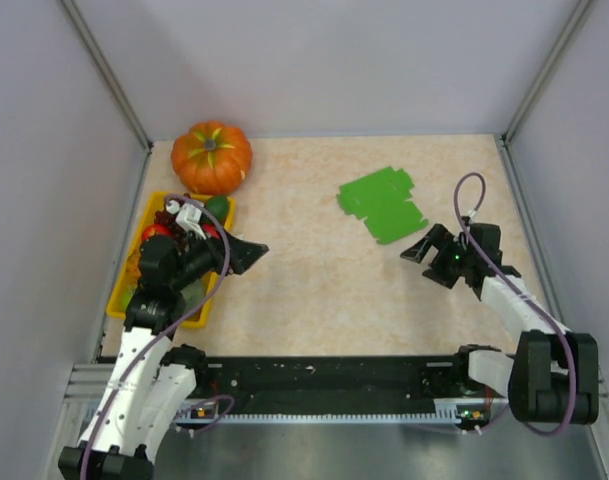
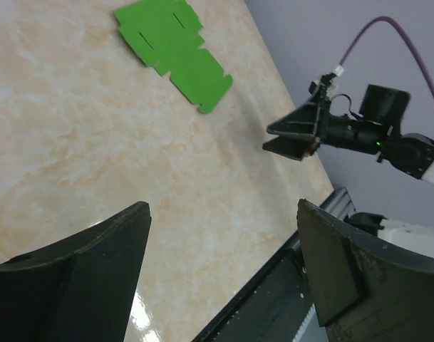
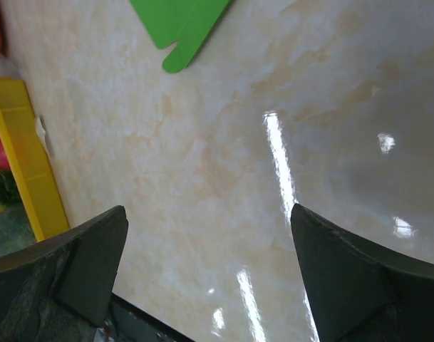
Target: Fold the paper box
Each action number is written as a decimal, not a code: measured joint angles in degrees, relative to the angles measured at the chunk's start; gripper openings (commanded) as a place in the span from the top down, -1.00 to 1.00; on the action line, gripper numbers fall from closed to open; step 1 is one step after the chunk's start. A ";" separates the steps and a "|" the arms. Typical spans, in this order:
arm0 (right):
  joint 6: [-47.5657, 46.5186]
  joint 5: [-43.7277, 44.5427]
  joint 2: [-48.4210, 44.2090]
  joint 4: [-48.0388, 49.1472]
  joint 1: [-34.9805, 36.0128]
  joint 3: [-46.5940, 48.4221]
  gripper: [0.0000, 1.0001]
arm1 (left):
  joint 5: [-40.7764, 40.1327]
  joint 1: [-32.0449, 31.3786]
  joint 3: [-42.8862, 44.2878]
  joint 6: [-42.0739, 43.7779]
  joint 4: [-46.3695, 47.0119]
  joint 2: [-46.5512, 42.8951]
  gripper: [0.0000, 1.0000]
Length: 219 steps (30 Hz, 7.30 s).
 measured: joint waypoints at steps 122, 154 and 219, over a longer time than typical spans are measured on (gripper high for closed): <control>-44.17 -29.27 21.68 -18.29 27.36 44.13 0.41 | 15.56 -21.22 21.33 21.77 -4.68 42.75 0.95; 10.88 -13.75 -8.35 23.61 16.13 9.88 1.00 | -6.34 -16.44 -7.21 -4.02 20.35 9.11 -0.86; -22.93 -39.91 8.20 -1.64 32.04 33.59 1.00 | 30.53 -13.03 4.46 -38.07 65.48 34.86 0.49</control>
